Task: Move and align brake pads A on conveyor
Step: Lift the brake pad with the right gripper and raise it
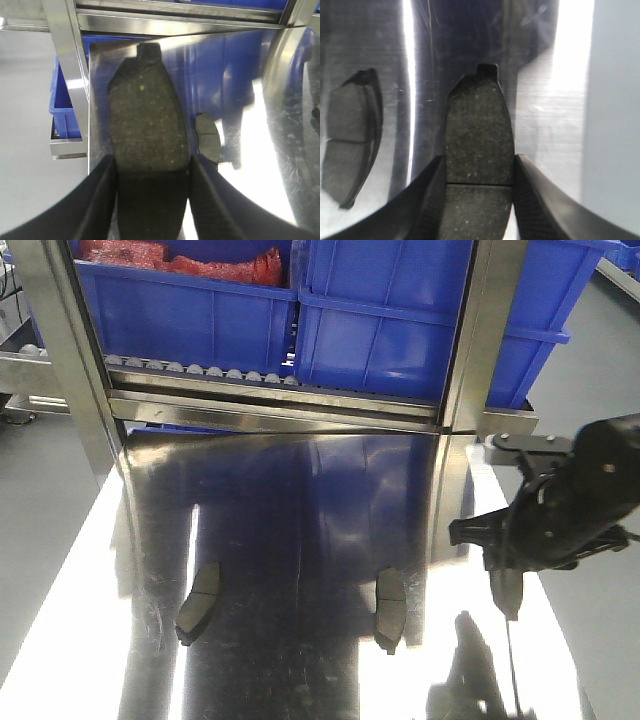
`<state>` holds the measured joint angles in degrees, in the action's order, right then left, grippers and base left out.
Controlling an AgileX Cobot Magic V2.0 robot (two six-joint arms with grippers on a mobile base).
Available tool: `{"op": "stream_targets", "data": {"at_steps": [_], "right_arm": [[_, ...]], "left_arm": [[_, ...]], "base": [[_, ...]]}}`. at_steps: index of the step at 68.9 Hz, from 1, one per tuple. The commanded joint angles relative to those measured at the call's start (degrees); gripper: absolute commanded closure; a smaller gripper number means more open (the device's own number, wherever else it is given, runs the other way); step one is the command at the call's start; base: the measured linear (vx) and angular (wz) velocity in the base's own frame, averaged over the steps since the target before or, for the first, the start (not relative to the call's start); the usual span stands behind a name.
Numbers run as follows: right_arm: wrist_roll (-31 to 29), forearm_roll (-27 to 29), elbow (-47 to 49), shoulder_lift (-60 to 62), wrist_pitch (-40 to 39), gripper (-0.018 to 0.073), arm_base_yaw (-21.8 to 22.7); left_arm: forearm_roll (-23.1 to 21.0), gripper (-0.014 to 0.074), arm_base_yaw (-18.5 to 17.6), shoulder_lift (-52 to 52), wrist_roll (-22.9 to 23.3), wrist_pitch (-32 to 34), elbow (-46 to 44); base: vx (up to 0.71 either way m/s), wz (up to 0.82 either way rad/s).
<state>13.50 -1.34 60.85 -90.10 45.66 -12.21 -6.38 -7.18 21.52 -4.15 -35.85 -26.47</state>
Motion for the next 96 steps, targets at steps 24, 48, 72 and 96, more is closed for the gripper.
{"op": "stream_targets", "data": {"at_steps": [24, 48, 72, 96], "right_arm": [[-1.6, -1.97, -11.77, 30.75, -9.28, 0.057, 0.09], [-5.03, -1.78, -21.85, 52.97, -12.94, 0.057, 0.09], [-7.86, -1.37, -31.03, 71.6, -19.45, 0.057, 0.09], [-7.75, -1.38, -31.91, 75.54, -20.55, 0.057, 0.09]], "left_arm": [[-0.82, 0.0603, -0.27, 0.25, 0.25, 4.83, -1.67], [-0.82, 0.0603, -0.27, 0.25, 0.25, 4.83, -1.67], [-0.82, 0.0603, -0.27, 0.25, 0.25, 4.83, -1.67], [-0.82, 0.0603, -0.27, 0.25, 0.25, 4.83, -1.67]], "base": [[0.0, 0.0], [0.0, 0.0], [0.0, 0.0], [0.0, 0.0]]}}
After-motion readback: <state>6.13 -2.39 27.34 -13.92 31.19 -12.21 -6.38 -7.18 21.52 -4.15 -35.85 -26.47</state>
